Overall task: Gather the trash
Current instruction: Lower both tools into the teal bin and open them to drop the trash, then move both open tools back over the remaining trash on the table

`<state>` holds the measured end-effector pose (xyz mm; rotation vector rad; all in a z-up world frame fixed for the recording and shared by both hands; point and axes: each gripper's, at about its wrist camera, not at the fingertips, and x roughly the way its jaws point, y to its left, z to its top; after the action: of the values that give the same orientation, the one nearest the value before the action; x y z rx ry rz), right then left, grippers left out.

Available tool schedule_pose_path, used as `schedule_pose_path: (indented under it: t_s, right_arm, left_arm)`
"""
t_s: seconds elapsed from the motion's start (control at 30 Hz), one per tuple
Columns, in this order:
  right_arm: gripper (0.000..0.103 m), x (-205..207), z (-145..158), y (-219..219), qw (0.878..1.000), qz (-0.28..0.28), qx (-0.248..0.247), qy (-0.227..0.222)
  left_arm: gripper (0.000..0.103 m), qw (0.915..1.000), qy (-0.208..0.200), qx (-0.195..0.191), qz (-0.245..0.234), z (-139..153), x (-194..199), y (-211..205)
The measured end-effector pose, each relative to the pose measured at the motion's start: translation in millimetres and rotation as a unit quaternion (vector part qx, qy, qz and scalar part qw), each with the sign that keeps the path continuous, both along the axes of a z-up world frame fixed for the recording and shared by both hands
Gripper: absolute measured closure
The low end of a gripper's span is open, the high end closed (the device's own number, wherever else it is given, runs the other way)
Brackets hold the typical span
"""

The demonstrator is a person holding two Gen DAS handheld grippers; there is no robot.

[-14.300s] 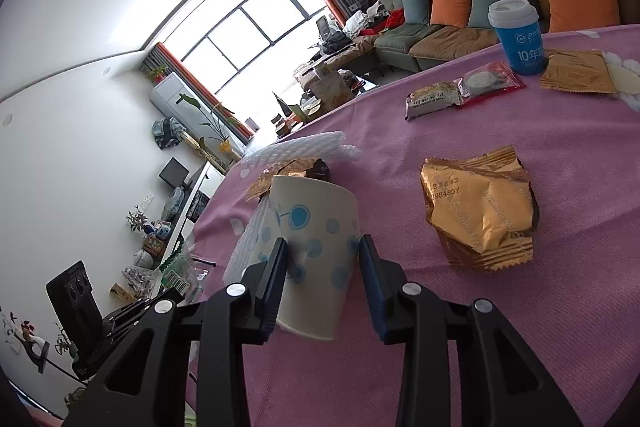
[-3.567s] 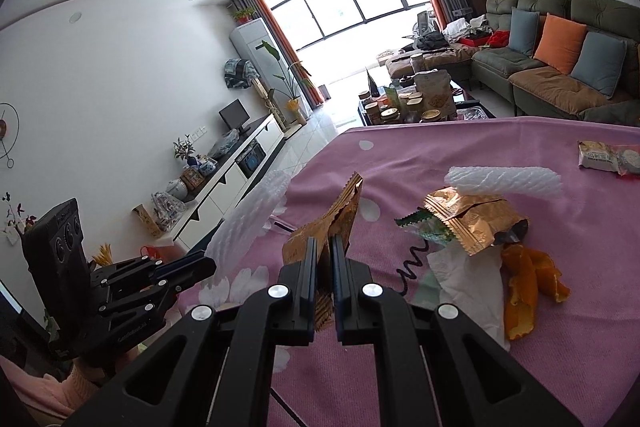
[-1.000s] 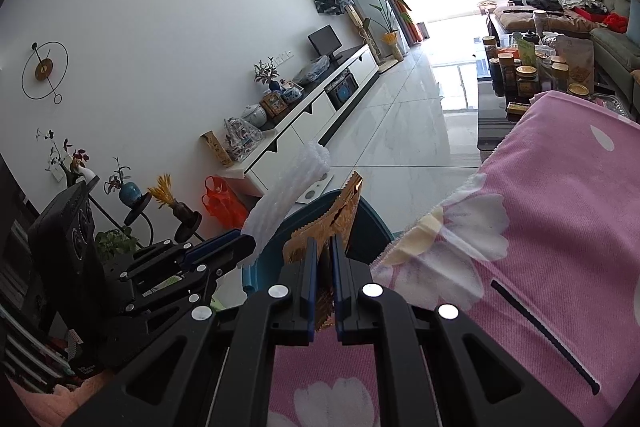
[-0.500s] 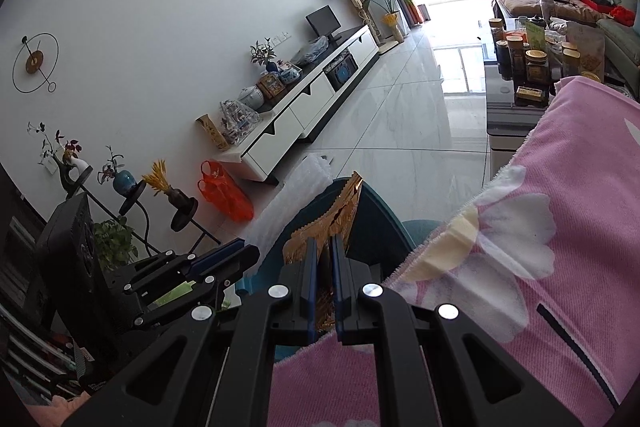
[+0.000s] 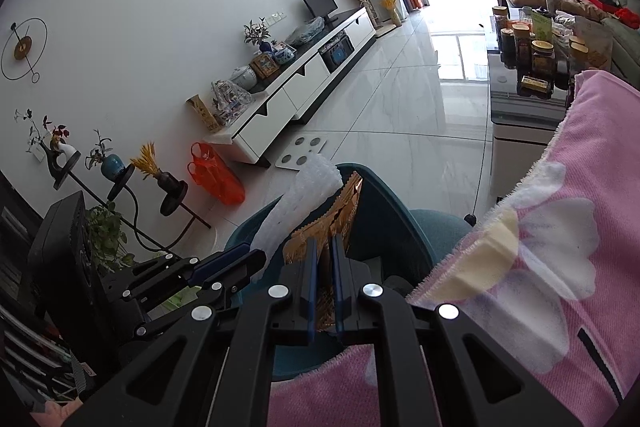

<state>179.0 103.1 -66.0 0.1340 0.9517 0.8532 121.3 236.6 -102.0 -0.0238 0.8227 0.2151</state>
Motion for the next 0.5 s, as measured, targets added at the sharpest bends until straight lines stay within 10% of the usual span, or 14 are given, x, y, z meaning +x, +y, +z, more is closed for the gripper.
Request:
schedule_pose_path:
  t_s: [0.5]
  right_arm:
    - [0.080, 14, -13, 12, 0.999, -0.003, -0.022, 0.032]
  left_arm:
    - [0.067, 0.9982, 0.026, -0.044, 0.030, -36, 22, 20]
